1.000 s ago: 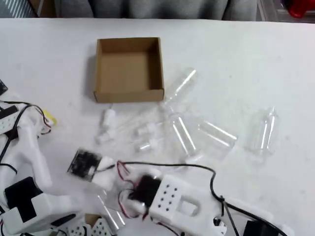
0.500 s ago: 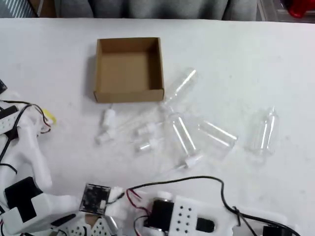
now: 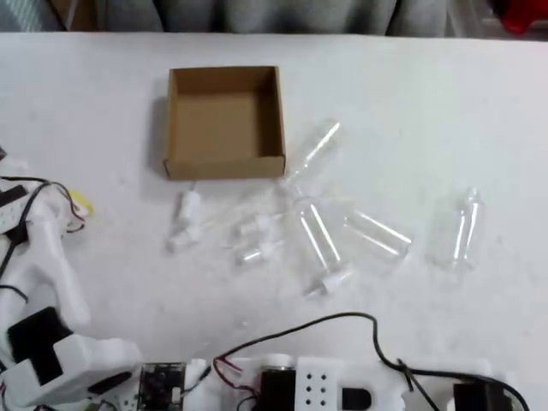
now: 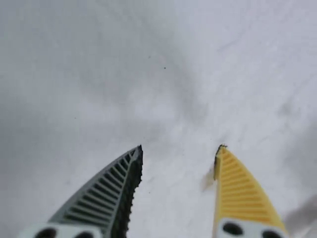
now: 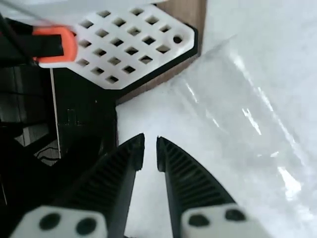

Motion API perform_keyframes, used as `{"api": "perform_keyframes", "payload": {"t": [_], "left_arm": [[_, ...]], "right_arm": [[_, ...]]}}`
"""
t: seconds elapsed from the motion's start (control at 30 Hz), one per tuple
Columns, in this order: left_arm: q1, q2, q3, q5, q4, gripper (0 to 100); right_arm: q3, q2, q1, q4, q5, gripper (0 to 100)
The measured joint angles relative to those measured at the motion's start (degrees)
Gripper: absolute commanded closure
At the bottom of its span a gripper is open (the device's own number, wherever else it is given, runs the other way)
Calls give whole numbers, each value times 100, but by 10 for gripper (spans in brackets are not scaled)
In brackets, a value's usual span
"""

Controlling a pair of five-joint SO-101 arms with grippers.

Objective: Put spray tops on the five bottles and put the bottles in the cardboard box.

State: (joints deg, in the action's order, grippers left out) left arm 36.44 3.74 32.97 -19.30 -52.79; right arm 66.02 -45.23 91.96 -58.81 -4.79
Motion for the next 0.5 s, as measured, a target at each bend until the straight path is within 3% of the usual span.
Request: {"api": "perform_keyframes", "payload": {"t": [0.33,0.5], "left_arm": [[0,0,0,0,0,766],[0,0,0,0,0,766]], "right_arm": [[0,18,9,167,-9,983],[35,53,-782,299,-35,983]]}}
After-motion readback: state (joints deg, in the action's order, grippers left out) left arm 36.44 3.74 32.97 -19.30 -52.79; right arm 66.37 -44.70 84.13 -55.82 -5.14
